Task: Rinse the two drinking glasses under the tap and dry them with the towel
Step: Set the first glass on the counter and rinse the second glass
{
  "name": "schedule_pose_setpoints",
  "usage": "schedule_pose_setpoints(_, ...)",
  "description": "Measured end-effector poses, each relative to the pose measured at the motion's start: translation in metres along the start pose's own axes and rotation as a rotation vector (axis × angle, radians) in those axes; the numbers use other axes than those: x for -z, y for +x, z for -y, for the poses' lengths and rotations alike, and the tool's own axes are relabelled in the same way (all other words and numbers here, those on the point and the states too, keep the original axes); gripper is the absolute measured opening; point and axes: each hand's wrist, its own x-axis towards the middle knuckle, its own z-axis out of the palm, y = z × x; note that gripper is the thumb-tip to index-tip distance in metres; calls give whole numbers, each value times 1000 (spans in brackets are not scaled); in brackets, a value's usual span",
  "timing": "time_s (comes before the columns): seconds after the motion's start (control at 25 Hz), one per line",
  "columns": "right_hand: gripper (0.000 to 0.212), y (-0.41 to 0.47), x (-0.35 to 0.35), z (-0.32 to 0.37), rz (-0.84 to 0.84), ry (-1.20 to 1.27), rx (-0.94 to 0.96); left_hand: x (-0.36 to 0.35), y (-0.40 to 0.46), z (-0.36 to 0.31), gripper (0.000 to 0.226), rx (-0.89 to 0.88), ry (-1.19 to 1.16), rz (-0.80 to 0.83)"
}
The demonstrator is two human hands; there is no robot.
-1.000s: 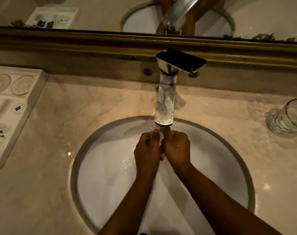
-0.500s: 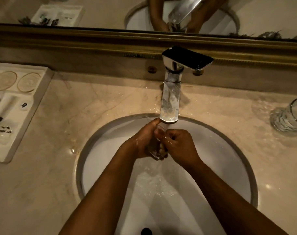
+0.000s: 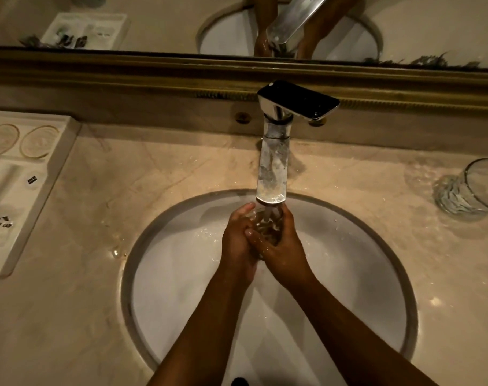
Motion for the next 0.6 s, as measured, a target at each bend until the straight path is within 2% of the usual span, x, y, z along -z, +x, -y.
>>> schedule_pose_setpoints(0.12, 88, -3, 19, 2, 90, -83, 31, 6, -7, -17, 27, 23, 179, 136)
schedule_pose_setpoints(0.24, 87, -10, 30, 3, 146, -151, 91, 14, -8, -30, 36, -38, 534, 262)
schedule_pose_setpoints(0.4, 92, -16, 28, 4, 181, -254, 160, 10, 1, -38, 17, -176, 922, 165)
schedule_pose_setpoints(0.52, 102, -14, 29, 5, 172, -241, 160, 5, 7, -36, 9, -195, 980, 85)
schedule_pose_setpoints(0.6, 96, -12, 34, 6, 158, -231, 135, 6, 3, -37, 12, -154, 936, 134)
